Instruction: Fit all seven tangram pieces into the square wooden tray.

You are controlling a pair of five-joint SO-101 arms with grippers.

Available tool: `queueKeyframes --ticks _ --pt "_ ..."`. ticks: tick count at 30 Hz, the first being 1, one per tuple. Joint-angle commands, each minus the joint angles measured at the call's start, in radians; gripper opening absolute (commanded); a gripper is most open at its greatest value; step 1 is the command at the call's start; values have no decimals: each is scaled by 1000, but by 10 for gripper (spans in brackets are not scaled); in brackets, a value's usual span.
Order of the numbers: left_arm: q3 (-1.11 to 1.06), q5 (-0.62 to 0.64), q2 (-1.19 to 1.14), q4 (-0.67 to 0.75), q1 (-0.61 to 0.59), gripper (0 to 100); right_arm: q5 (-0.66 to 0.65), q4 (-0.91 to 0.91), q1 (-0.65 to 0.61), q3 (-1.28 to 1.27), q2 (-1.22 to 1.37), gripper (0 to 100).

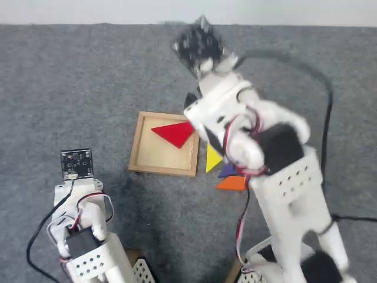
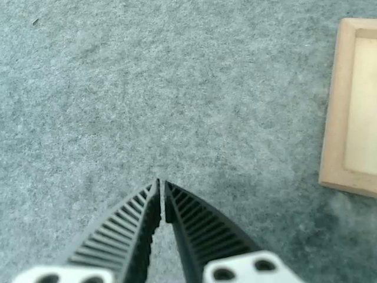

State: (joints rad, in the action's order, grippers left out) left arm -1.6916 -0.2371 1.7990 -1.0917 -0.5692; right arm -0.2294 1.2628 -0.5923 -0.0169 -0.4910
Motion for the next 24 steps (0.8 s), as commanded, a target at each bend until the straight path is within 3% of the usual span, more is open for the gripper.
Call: queueKeyframes --ticks 1,7,15,24 --pt "8 -12 15 -3 2 15 66 -355 16 -496 -116 65" --pt "8 -12 15 -3 2 15 195 -479 27 -540 162 190" --pt "8 -12 15 -3 2 15 315 -478 41 -288 662 190" --pt "8 -12 15 -3 2 15 324 -472 41 -235 782 190"
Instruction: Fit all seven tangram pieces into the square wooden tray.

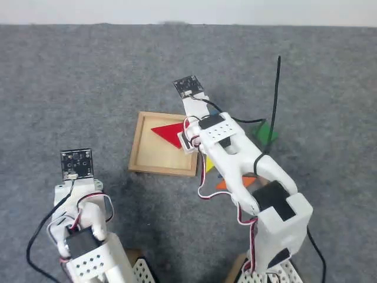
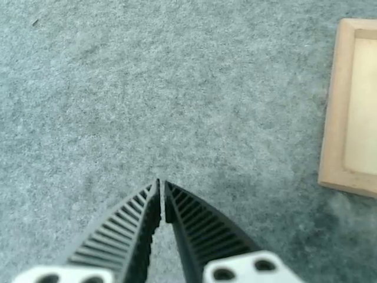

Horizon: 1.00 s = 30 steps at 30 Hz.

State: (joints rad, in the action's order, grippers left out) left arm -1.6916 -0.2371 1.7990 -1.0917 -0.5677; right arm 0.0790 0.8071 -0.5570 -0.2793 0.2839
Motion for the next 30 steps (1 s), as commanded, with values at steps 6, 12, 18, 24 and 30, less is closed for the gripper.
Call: queueKeyframes --ticks 6,12,18,24,30 --pt "8 -12 15 -3 0 15 15 47 -41 31 8 190" --pt "8 -12 15 -3 0 15 17 47 -87 29 15 190" --pt "8 -12 15 -3 0 15 17 97 -71 28 18 139" --pt "8 -12 15 -3 0 15 9 163 28 28 18 33" --pt "8 -12 15 -3 0 15 -28 236 147 25 13 34"
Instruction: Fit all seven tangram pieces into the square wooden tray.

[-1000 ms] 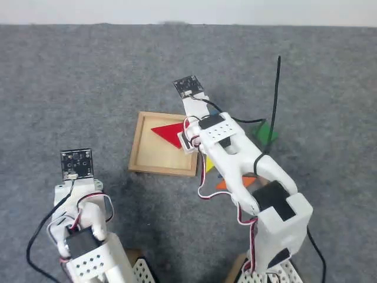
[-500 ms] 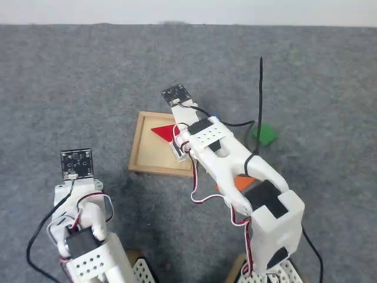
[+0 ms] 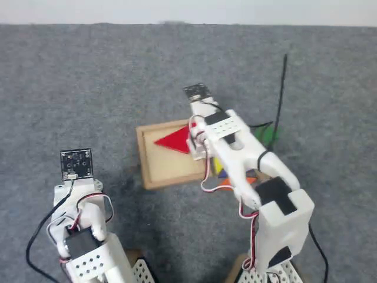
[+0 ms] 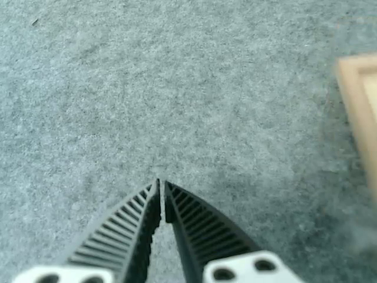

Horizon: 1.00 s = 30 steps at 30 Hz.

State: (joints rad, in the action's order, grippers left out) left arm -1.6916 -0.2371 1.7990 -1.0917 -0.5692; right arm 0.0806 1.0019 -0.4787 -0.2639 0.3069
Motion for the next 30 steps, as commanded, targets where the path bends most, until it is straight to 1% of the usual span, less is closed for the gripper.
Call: queueKeyframes --ticks 1,3,8,11,20,25,30 --pt "8 -12 15 -3 2 15 -29 45 84 9 -13 34" --pt "8 -12 15 -3 2 15 -28 36 105 -5 -16 34" --pt "8 -12 15 -3 2 15 -25 27 104 -15 -36 33" --pt "8 -12 15 -3 2 15 5 -2 102 -31 -93 38" --pt "8 -12 15 -3 2 15 6 -107 13 -114 -266 39" --pt "8 -12 15 -3 2 15 -20 -113 -2 -123 -275 39" --pt "8 -12 15 -3 2 15 -23 -107 -51 -210 -280 39"
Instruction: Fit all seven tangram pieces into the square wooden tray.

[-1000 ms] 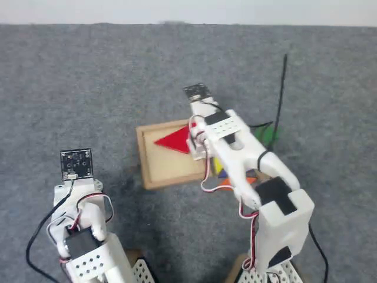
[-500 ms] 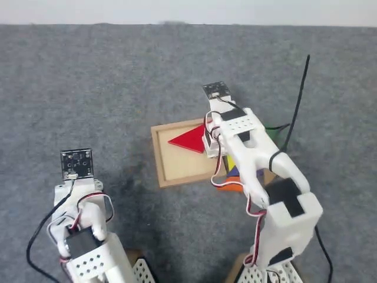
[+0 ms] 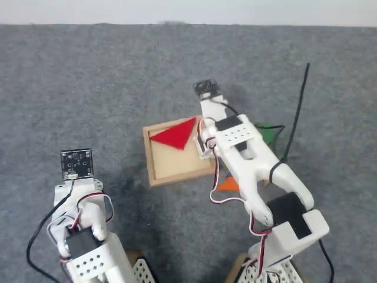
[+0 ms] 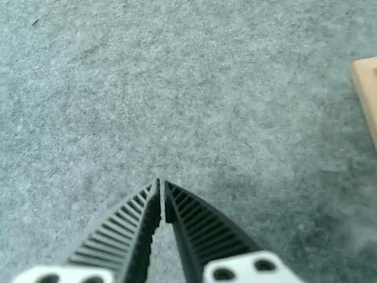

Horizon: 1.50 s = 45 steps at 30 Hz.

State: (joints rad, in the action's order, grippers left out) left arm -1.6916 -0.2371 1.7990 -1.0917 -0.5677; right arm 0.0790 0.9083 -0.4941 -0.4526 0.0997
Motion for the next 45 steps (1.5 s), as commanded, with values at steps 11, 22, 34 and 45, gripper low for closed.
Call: queueKeyframes --ticks 11,22,34,45 --pt "8 -12 15 -3 0 15 -21 -21 -50 -54 -79 151" --pt "8 -12 15 -3 0 15 31 -102 -41 -41 -88 190" --pt "8 -12 15 -3 0 15 -121 35 94 -44 -358 191" --pt "8 -12 15 -3 0 15 -272 8 143 66 8 334"
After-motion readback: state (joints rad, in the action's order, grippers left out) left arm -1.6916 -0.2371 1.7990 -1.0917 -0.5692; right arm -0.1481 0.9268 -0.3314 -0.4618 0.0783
